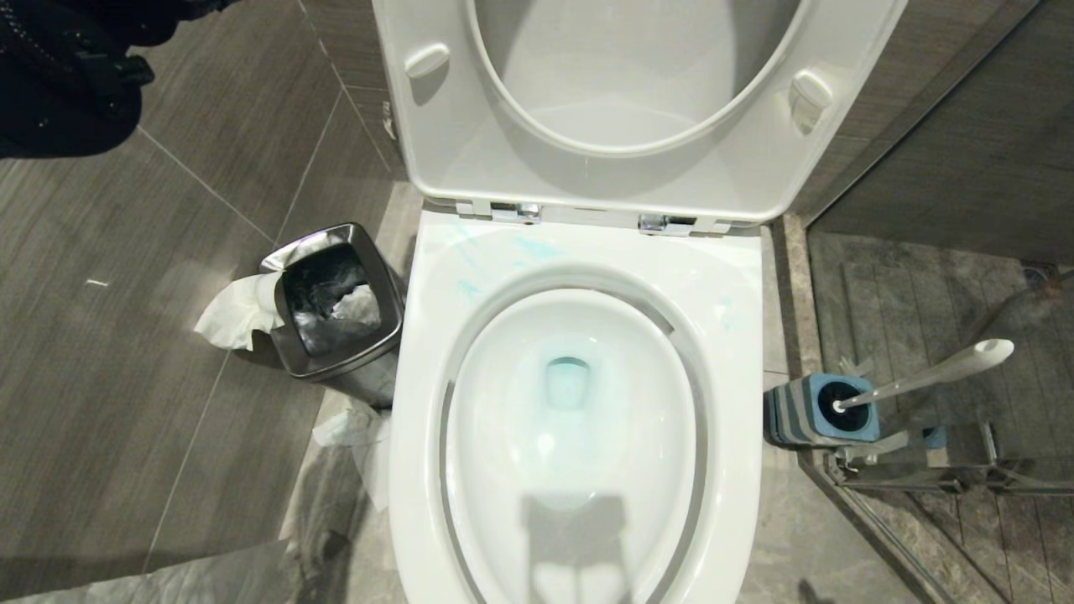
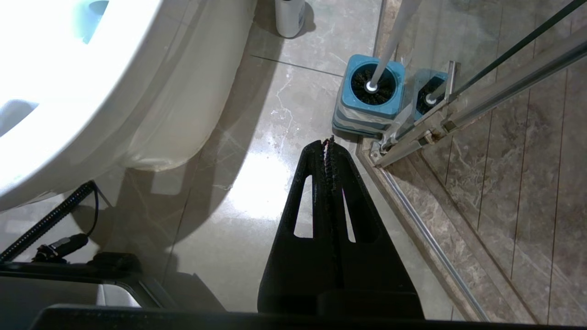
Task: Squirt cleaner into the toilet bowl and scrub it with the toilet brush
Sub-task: Flush the toilet
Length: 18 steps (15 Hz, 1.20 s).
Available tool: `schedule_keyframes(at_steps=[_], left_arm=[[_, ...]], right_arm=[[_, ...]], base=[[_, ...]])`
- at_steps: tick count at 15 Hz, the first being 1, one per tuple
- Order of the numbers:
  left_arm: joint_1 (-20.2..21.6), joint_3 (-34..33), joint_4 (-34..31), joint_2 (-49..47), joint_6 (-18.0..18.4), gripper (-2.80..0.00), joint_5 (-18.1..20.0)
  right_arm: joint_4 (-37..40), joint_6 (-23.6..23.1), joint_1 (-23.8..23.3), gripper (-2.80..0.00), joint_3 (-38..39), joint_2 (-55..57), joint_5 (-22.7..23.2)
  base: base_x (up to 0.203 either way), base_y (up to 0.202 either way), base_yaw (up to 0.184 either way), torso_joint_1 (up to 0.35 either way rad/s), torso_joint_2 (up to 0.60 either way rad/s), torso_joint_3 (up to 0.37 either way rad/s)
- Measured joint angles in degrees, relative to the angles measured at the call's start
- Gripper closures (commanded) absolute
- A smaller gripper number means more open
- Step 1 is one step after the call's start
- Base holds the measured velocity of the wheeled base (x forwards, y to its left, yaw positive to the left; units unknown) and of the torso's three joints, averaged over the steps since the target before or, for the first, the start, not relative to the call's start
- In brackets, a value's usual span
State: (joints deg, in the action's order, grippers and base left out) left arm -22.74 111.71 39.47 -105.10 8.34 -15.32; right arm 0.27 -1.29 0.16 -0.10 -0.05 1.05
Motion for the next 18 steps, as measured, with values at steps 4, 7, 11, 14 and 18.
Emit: schedule_keyframes(at_steps=[4,7,11,14,18], left_arm=[[-1.67,0.02,-1.38,-0.05,-0.02,0.0,1.0],[-2.72,0.04,-1.38,-0.38,-0.02,0.0,1.15],[-3.85,0.02,-1.27,-1.03,-0.05,0.0,1.18],[-4.27,0.0,-1.27,-1.87,-0.05,0.0,1.05],[-4.28,0.05,-1.08,-3.45,-0.05,0.0,1.07]], right_arm=[[-0.02,0.0,0.0,0.0,0.0,0.0,-0.01],[0.0,0.02,0.0,0.0,0.0,0.0,-0.03],[0.0,-0.01,0.0,0.0,0.0,0.0,-0.01],[-0.02,0.0,0.0,0.0,0.0,0.0,-0.03],[-0.02,0.0,0.0,0.0,0.0,0.0,-0.03]], base=[[0.0,0.0,0.0,0.0,0.0,0.0],[0.0,0.0,0.0,0.0,0.0,0.0],[0.0,0.0,0.0,0.0,0.0,0.0],[0.0,0.0,0.0,0.0,0.0,0.0],[0.0,0.0,0.0,0.0,0.0,0.0]])
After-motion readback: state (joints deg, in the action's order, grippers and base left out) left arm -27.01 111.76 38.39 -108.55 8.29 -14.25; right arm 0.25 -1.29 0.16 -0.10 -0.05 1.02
